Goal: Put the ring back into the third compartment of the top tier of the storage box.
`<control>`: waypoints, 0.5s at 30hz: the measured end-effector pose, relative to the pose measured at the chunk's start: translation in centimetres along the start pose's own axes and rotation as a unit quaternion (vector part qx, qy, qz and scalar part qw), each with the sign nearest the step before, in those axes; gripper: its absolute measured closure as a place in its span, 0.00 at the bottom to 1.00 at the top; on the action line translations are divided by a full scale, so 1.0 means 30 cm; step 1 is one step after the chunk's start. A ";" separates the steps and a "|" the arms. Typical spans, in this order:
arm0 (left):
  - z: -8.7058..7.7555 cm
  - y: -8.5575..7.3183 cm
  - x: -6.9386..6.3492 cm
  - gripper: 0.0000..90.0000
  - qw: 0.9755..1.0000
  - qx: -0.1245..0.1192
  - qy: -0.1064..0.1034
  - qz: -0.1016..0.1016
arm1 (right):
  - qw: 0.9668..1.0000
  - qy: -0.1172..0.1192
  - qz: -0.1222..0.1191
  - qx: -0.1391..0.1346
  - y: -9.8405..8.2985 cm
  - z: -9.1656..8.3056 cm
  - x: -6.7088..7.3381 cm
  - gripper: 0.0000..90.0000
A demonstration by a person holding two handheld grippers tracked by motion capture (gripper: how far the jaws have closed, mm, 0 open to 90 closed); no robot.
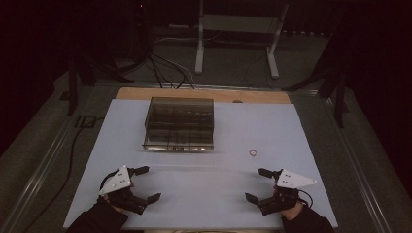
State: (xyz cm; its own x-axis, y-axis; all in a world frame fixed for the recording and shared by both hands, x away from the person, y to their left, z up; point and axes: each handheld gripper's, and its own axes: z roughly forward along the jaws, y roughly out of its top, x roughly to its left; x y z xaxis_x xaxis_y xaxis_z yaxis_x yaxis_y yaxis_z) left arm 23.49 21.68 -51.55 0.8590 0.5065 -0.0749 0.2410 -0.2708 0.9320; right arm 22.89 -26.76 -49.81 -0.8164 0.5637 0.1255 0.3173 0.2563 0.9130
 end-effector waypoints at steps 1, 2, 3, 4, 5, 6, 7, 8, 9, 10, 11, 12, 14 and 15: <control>-0.001 0.000 0.000 0.01 1.000 -0.002 -0.001 0.000 | 1.000 0.003 -0.004 0.000 0.013 0.006 0.007 0.00; -0.002 0.001 0.001 0.01 1.000 -0.002 -0.001 0.000 | 1.000 0.003 -0.004 0.000 0.013 0.006 0.007 0.00; -0.003 0.001 0.001 0.01 1.000 -0.003 -0.001 -0.001 | 1.000 0.005 -0.006 0.000 0.018 0.009 0.010 0.00; -0.003 0.001 0.002 0.01 1.000 -0.004 -0.002 -0.002 | 1.000 0.009 -0.009 -0.007 0.036 0.015 0.017 0.00; -0.004 0.001 0.002 0.01 1.000 -0.004 -0.001 -0.002 | 1.000 0.009 -0.009 -0.007 0.036 0.015 0.017 0.00; -0.004 0.001 0.002 0.01 1.000 -0.005 0.001 -0.001 | 1.000 0.012 -0.009 -0.013 0.047 0.015 0.021 0.00; -0.005 0.001 0.002 0.01 1.000 -0.006 0.000 -0.002 | 1.000 0.012 -0.009 -0.013 0.047 0.015 0.021 0.00; -0.006 0.001 0.002 0.01 1.000 -0.008 -0.002 -0.004 | 1.000 0.009 -0.014 -0.018 0.059 0.013 0.021 0.00; -0.006 0.001 0.002 0.01 1.000 -0.008 -0.002 -0.004 | 1.000 0.009 -0.014 -0.018 0.059 0.013 0.021 0.00; -0.006 0.001 0.002 0.01 1.000 -0.009 -0.003 -0.004 | 1.000 0.008 -0.013 -0.021 0.064 0.012 0.021 0.00; -0.006 0.001 0.003 0.01 1.000 -0.009 -0.004 -0.005 | 1.000 0.007 -0.013 -0.023 0.072 0.009 0.020 0.00; -0.005 0.001 0.002 0.01 1.000 -0.007 -0.003 -0.005 | 1.000 0.004 -0.016 -0.024 0.076 0.006 0.019 0.00; -0.004 0.001 0.002 0.01 1.000 -0.007 -0.004 -0.005 | 0.999 -0.001 -0.012 -0.037 0.095 -0.006 0.010 0.00; -0.005 0.001 0.003 0.01 1.000 -0.008 -0.004 -0.005 | 0.999 -0.001 -0.012 -0.037 0.095 -0.006 0.010 0.00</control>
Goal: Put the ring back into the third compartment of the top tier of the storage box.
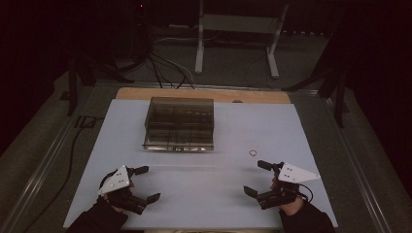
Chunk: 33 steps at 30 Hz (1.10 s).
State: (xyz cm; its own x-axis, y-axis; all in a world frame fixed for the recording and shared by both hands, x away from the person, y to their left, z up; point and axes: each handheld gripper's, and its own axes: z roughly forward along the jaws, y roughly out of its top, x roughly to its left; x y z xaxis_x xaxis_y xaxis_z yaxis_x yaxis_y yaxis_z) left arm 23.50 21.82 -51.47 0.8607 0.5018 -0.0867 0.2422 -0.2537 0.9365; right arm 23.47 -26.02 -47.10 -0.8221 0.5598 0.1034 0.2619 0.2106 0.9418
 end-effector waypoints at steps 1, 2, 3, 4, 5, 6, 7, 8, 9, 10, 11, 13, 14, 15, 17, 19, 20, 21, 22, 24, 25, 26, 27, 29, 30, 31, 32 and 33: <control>0.000 0.000 0.000 0.01 1.000 -0.001 0.000 0.000 | 1.000 -0.004 0.000 -0.005 0.011 -0.006 -0.006 0.00; 0.000 0.000 0.000 0.01 1.000 -0.001 -0.001 -0.001 | 1.000 -0.004 0.000 -0.005 0.011 -0.006 -0.006 0.00; 0.000 0.000 0.000 0.01 1.000 -0.001 -0.001 -0.002 | 1.000 -0.006 0.001 -0.007 0.015 -0.008 -0.009 0.00; 0.000 0.000 0.000 0.01 1.000 -0.001 -0.002 -0.002 | 1.000 -0.010 0.000 -0.008 0.022 -0.010 -0.013 0.00; 0.000 0.000 -0.001 0.01 1.000 -0.002 -0.003 -0.002 | 1.000 -0.012 -0.002 -0.011 0.027 -0.012 -0.016 0.00; 0.000 0.000 -0.001 0.01 1.000 -0.002 -0.003 -0.002 | 1.000 -0.012 -0.002 -0.011 0.027 -0.012 -0.016 0.00; 0.000 0.000 -0.001 0.01 1.000 0.000 -0.004 -0.001 | 1.000 -0.014 -0.002 -0.013 0.032 -0.013 -0.019 0.00; 0.001 0.000 -0.001 0.01 1.000 0.000 -0.005 -0.002 | 1.000 -0.021 -0.003 -0.017 0.046 -0.016 -0.027 0.00; 0.001 0.000 -0.001 0.01 1.000 0.000 -0.005 -0.002 | 1.000 -0.021 -0.003 -0.017 0.046 -0.016 -0.027 0.00; 0.002 0.000 0.000 0.01 1.000 0.000 -0.005 -0.003 | 0.999 -0.025 -0.002 -0.022 0.055 -0.017 -0.035 0.00; 0.002 0.000 0.000 0.01 1.000 0.000 -0.005 -0.003 | 0.999 -0.025 -0.002 -0.022 0.055 -0.017 -0.035 0.00; 0.001 0.000 0.000 0.01 1.000 0.000 -0.005 -0.003 | 0.999 -0.031 -0.006 -0.023 0.065 -0.017 -0.043 0.00; 0.001 0.000 0.000 0.01 1.000 0.000 -0.006 -0.003 | 0.999 -0.031 -0.008 -0.024 0.070 -0.017 -0.045 0.00; 0.001 0.000 0.000 0.01 1.000 0.000 -0.006 -0.004 | 0.999 -0.033 -0.008 -0.024 0.074 -0.017 -0.047 0.00; 0.001 0.000 0.000 0.01 1.000 0.000 -0.006 -0.004 | 0.999 -0.036 -0.009 -0.026 0.078 -0.016 -0.050 0.00; 0.001 0.000 0.000 0.01 1.000 0.000 -0.007 -0.004 | 0.999 -0.041 -0.009 -0.027 0.091 -0.013 -0.057 0.00; 0.001 0.000 0.000 0.01 1.000 0.000 -0.007 -0.004 | 0.999 -0.041 -0.009 -0.027 0.091 -0.013 -0.057 0.00; 0.002 0.000 0.000 0.01 1.000 0.000 -0.008 -0.004 | 0.999 -0.042 -0.008 -0.027 0.095 -0.010 -0.063 0.00; 0.002 0.000 0.000 0.01 1.000 0.000 -0.008 -0.004 | 0.999 -0.042 -0.008 -0.027 0.095 -0.010 -0.063 0.00; 0.002 -0.001 -0.001 0.01 1.000 0.000 -0.008 -0.004 | 0.999 -0.045 -0.008 -0.025 0.098 -0.008 -0.066 0.00; 0.003 -0.001 -0.001 0.01 1.000 0.001 -0.009 -0.005 | 0.999 -0.046 -0.007 -0.022 0.099 -0.004 -0.072 0.00; 0.003 -0.001 -0.001 0.01 1.000 0.001 -0.010 -0.005 | 0.999 -0.051 -0.005 -0.020 0.101 0.003 -0.084 0.00; 0.003 -0.001 -0.001 0.01 1.000 0.001 -0.010 -0.005 | 0.999 -0.051 -0.005 -0.020 0.101 0.003 -0.084 0.00; 0.003 -0.001 -0.001 0.01 1.000 0.001 -0.011 -0.006 | 0.998 -0.053 -0.004 -0.021 0.104 0.007 -0.091 0.00; 0.003 -0.001 -0.001 0.01 1.000 0.001 -0.010 -0.005 | 0.998 -0.056 -0.005 -0.020 0.107 0.009 -0.095 0.00; 0.003 -0.001 -0.001 0.01 1.000 0.001 -0.010 -0.005 | 0.998 -0.058 -0.006 -0.020 0.109 0.010 -0.100 0.00; 0.003 -0.001 -0.001 0.01 1.000 0.000 -0.012 -0.006 | 0.998 -0.062 -0.004 -0.020 0.113 0.013 -0.108 0.00; 0.003 -0.001 -0.001 0.01 1.000 0.000 -0.011 -0.006 | 0.998 -0.062 -0.004 -0.020 0.113 0.013 -0.108 0.00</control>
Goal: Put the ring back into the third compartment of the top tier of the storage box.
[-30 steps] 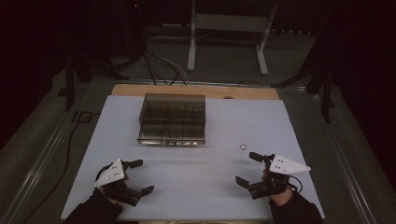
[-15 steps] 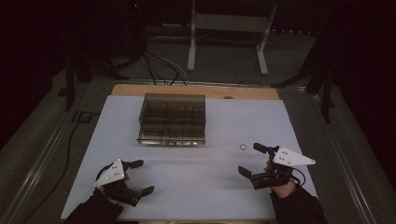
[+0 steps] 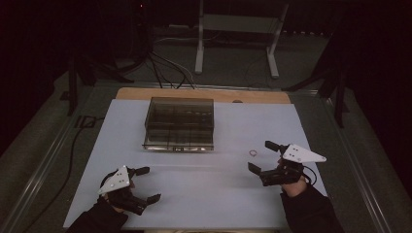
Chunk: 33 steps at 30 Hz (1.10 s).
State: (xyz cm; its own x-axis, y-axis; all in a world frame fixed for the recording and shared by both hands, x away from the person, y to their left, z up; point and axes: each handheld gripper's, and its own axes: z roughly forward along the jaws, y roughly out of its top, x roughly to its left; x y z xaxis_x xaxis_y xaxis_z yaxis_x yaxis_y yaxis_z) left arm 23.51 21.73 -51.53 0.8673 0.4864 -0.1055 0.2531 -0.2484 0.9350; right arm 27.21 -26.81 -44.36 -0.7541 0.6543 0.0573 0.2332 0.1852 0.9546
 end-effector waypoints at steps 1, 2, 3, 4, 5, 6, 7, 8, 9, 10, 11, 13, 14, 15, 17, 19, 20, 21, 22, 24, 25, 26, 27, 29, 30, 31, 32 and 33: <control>0.000 0.000 0.000 0.01 1.000 -0.001 -0.001 0.000 | 1.000 -0.005 0.001 0.003 0.003 0.005 -0.008 0.00; 0.000 0.000 0.000 0.01 1.000 -0.001 -0.001 0.000 | 1.000 -0.005 0.001 0.003 0.003 0.005 -0.008 0.00; 0.000 0.000 -0.001 0.01 1.000 0.001 0.000 0.001 | 1.000 -0.007 0.001 0.004 0.004 0.008 -0.013 0.00; 0.000 0.000 -0.001 0.01 1.000 0.001 0.000 0.001 | 1.000 -0.008 0.002 0.004 0.005 0.010 -0.018 0.00; 0.000 0.000 0.000 0.01 1.000 0.000 -0.001 0.000 | 1.000 -0.012 0.006 0.006 0.007 0.014 -0.025 0.00; 0.000 0.000 0.000 0.01 1.000 0.000 -0.001 0.000 | 1.000 -0.012 0.006 0.006 0.007 0.014 -0.025 0.00; 0.000 0.000 0.000 0.01 1.000 -0.001 0.000 0.001 | 1.000 -0.016 0.006 0.005 0.009 0.019 -0.031 0.00; 0.000 0.000 0.000 0.01 1.000 -0.001 -0.002 -0.001 | 1.000 -0.016 0.006 0.005 0.009 0.019 -0.031 0.00; 0.000 0.000 0.000 0.01 1.000 -0.001 -0.002 -0.001 | 1.000 -0.018 0.006 0.007 0.010 0.022 -0.035 0.00; 0.000 0.000 0.000 0.01 1.000 0.000 -0.001 0.001 | 1.000 -0.018 0.006 0.007 0.010 0.022 -0.035 0.00; 0.000 0.000 -0.001 0.01 1.000 0.000 -0.002 0.001 | 1.000 -0.024 0.007 0.009 0.009 0.030 -0.046 0.00; 0.000 0.000 -0.001 0.01 1.000 0.000 -0.002 0.001 | 0.999 -0.030 0.010 0.011 0.006 0.035 -0.054 0.00; 0.000 0.000 -0.001 0.01 1.000 0.000 -0.002 0.001 | 0.999 -0.030 0.010 0.011 0.006 0.035 -0.054 0.00; 0.000 0.000 -0.002 0.01 1.000 0.000 -0.001 0.002 | 0.999 -0.036 0.014 0.013 0.002 0.041 -0.064 0.00; -0.001 0.001 -0.001 0.01 1.000 -0.001 -0.002 0.000 | 0.999 -0.048 0.012 0.019 -0.004 0.047 -0.073 0.00; -0.001 0.001 -0.001 0.01 1.000 -0.001 -0.001 0.001 | 0.998 -0.055 0.018 0.021 -0.011 0.050 -0.087 0.00; 0.000 0.000 -0.001 0.01 1.000 -0.001 -0.002 0.001 | 0.998 -0.055 0.018 0.021 -0.011 0.050 -0.087 0.00; 0.000 0.001 -0.002 0.01 1.000 -0.001 -0.001 0.001 | 0.998 -0.059 0.022 0.022 -0.014 0.052 -0.095 0.00; 0.000 0.001 -0.002 0.01 1.000 -0.001 -0.001 0.001 | 0.997 -0.068 0.025 0.028 -0.021 0.055 -0.110 0.00; -0.001 0.001 -0.001 0.01 1.000 -0.001 -0.002 0.000 | 0.996 -0.082 0.028 0.037 -0.030 0.061 -0.123 0.00; -0.001 0.001 -0.001 0.01 1.000 -0.001 -0.002 0.000 | 0.995 -0.087 0.028 0.039 -0.035 0.064 -0.130 0.00; -0.002 0.001 0.000 0.01 1.000 -0.002 -0.003 -0.001 | 0.995 -0.089 0.032 0.041 -0.040 0.066 -0.138 0.00; -0.002 0.001 0.000 0.01 1.000 -0.003 -0.004 0.000 | 0.995 -0.089 0.032 0.041 -0.040 0.066 -0.138 0.00; -0.002 0.001 -0.001 0.01 1.000 -0.002 -0.005 -0.001 | 0.993 -0.097 0.039 0.045 -0.051 0.070 -0.156 0.00; -0.002 0.001 -0.001 0.01 1.000 -0.002 -0.005 -0.001 | 0.993 -0.102 0.040 0.048 -0.052 0.071 -0.160 0.00; -0.001 0.001 -0.001 0.01 1.000 -0.002 -0.005 -0.001 | 0.992 -0.105 0.040 0.049 -0.054 0.072 -0.166 0.00; -0.001 0.001 -0.001 0.01 1.000 -0.002 -0.005 -0.001 | 0.992 -0.105 0.040 0.049 -0.054 0.072 -0.166 0.00; -0.001 0.001 -0.001 0.01 1.000 -0.002 -0.004 0.000 | 0.992 -0.105 0.042 0.049 -0.055 0.073 -0.172 0.00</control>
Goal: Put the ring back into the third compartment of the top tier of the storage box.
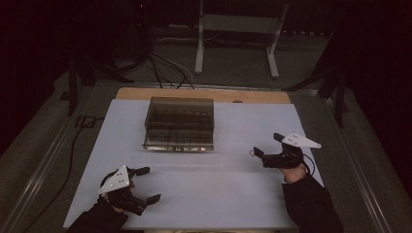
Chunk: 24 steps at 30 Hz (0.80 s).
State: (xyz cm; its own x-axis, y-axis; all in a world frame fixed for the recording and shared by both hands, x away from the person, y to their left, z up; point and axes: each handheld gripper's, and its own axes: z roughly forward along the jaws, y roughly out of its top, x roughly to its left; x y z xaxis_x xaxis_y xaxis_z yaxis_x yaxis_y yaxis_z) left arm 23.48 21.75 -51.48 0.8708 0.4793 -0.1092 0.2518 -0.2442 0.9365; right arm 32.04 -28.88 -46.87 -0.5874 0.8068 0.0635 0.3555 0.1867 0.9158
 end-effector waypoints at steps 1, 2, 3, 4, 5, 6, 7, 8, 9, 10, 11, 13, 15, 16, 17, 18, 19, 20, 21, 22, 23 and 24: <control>0.000 0.000 0.000 0.01 1.000 0.000 0.001 0.000 | 1.000 -0.006 0.000 0.002 -0.001 0.004 -0.006 0.00; 0.000 0.000 0.000 0.01 1.000 0.000 0.001 0.000 | 1.000 -0.005 0.002 0.003 -0.002 0.006 -0.013 0.00; -0.001 0.000 0.000 0.01 1.000 0.001 0.001 0.000 | 1.000 -0.010 0.005 0.005 -0.003 0.012 -0.021 0.00; 0.000 0.000 0.000 0.01 1.000 0.001 0.001 -0.001 | 1.000 -0.010 0.005 0.005 -0.003 0.012 -0.021 0.00; 0.000 -0.001 0.000 0.01 1.000 0.003 0.002 0.000 | 1.000 -0.013 0.008 0.010 -0.005 0.018 -0.028 0.00; 0.000 -0.001 0.000 0.01 1.000 0.003 0.002 0.000 | 1.000 -0.013 0.008 0.010 -0.005 0.018 -0.028 0.00; 0.001 -0.001 0.000 0.01 1.000 0.003 0.000 0.000 | 1.000 -0.016 0.010 0.012 -0.005 0.024 -0.033 0.00; 0.001 -0.001 0.000 0.01 1.000 0.003 0.000 0.000 | 1.000 -0.016 0.010 0.012 -0.005 0.024 -0.033 0.00; 0.001 0.000 -0.001 0.01 1.000 0.003 0.001 0.000 | 1.000 -0.019 0.011 0.016 -0.005 0.031 -0.037 0.00; 0.001 0.000 -0.001 0.01 1.000 0.003 0.001 0.000 | 1.000 -0.019 0.011 0.016 -0.005 0.031 -0.037 0.00; 0.001 0.000 -0.001 0.01 1.000 0.002 0.001 -0.001 | 1.000 -0.020 0.012 0.017 -0.005 0.034 -0.039 0.00; 0.001 0.000 0.000 0.01 1.000 0.002 0.001 0.000 | 0.999 -0.022 0.017 0.022 -0.006 0.042 -0.045 0.00; 0.000 0.000 0.000 0.01 1.000 0.001 0.001 -0.001 | 0.999 -0.022 0.021 0.028 -0.008 0.050 -0.051 0.00; 0.000 0.000 0.000 0.01 1.000 0.001 0.001 -0.001 | 0.999 -0.027 0.024 0.032 -0.009 0.055 -0.054 0.03; 0.001 0.000 0.000 0.01 1.000 0.001 0.001 -0.001 | 0.999 -0.028 0.024 0.033 -0.009 0.056 -0.055 0.03; 0.001 0.000 -0.001 0.01 1.000 0.001 0.001 -0.001 | 0.999 -0.028 0.027 0.036 -0.011 0.062 -0.058 0.03; 0.001 0.000 -0.001 0.01 1.000 0.001 0.001 0.000 | 0.998 -0.028 0.029 0.044 -0.015 0.070 -0.062 0.03; 0.001 0.000 -0.001 0.01 1.000 0.001 0.001 -0.001 | 0.998 -0.028 0.029 0.044 -0.015 0.070 -0.062 0.03; 0.001 0.000 -0.001 0.01 1.000 0.001 0.001 -0.001 | 0.998 -0.026 0.031 0.050 -0.016 0.073 -0.062 0.04; 0.001 0.000 -0.001 0.01 1.000 0.001 0.001 -0.001 | 0.997 -0.029 0.030 0.058 -0.018 0.079 -0.063 0.05; 0.001 0.000 0.000 0.01 1.000 0.001 0.001 -0.001 | 0.997 -0.028 0.030 0.061 -0.020 0.081 -0.062 0.05; 0.001 0.000 0.000 0.01 1.000 0.001 0.001 -0.001 | 0.997 -0.028 0.031 0.068 -0.023 0.086 -0.062 0.06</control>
State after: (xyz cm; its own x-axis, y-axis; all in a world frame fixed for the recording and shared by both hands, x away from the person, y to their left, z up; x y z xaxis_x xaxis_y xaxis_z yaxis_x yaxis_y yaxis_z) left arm 23.49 21.72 -51.48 0.8694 0.4816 -0.1104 0.2545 -0.2450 0.9355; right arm 34.77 -29.08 -48.63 -0.5202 0.8490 0.0930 0.4883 0.2063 0.8480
